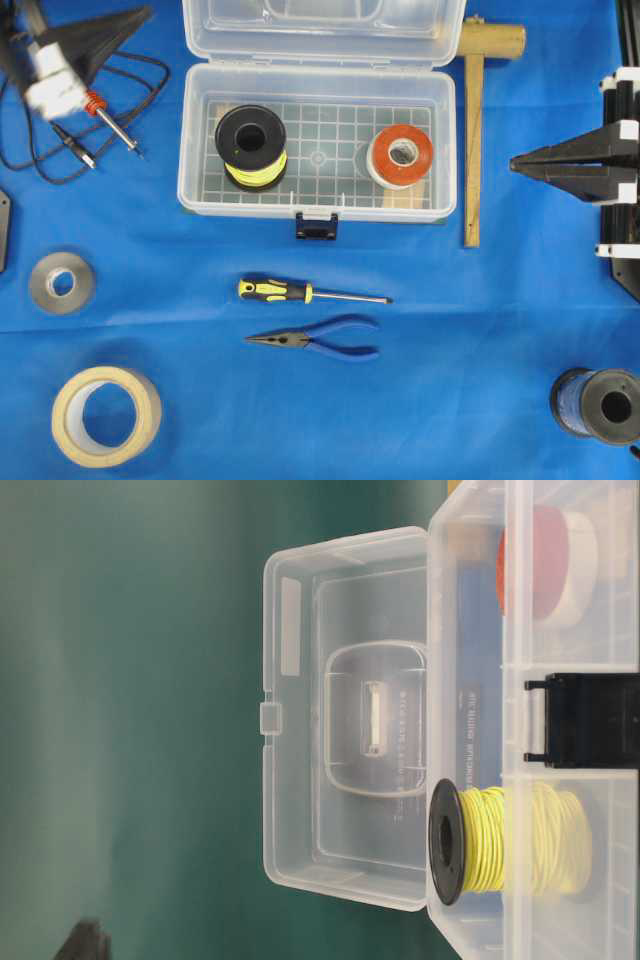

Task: Close the tool box with the left arm.
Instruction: 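Move the left gripper up toward the raised clear lid of the tool box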

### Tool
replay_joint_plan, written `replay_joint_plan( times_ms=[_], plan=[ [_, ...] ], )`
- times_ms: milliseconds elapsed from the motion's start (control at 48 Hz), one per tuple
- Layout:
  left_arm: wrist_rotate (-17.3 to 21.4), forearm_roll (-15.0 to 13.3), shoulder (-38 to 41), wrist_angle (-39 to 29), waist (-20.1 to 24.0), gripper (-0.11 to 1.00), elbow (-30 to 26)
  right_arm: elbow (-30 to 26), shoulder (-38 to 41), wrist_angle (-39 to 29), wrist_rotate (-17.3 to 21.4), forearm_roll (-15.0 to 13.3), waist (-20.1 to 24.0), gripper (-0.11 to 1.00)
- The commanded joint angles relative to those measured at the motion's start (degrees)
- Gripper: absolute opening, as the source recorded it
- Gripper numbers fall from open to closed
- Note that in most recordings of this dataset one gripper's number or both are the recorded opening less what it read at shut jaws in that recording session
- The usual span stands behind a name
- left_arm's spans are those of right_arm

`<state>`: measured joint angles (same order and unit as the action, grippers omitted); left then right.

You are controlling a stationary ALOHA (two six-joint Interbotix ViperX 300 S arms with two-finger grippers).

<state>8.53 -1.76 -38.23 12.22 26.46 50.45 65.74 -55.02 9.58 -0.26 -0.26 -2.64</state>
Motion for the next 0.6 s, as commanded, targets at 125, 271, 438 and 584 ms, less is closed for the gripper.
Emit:
replay_joint_plan(
  times_ms=[125, 271, 438, 584],
  plan=[
    [4.31, -0.09, 10.99, -8.00, 4.31, 0.90, -12.92, -1.49, 0.53, -0.88, -0.09, 0.09, -0.09, 0.00],
    [4.39, 0.00, 19.42, -13.71, 7.73, 0.90, -21.01, -1.41, 0.79, -1.49, -0.09, 0.18, -0.18, 0.00],
    [4.31, 0.00, 28.65, -25.05, 10.46, 0.90, -31.90, -1.32, 1.41, -1.85, 0.00, 0.18, -0.09, 0.00],
    [4.39, 0.09, 34.98, -33.49, 11.51, 0.90, -40.08, -0.97, 2.11, -2.11, 0.09, 0.09, -0.09, 0.00]
  ],
)
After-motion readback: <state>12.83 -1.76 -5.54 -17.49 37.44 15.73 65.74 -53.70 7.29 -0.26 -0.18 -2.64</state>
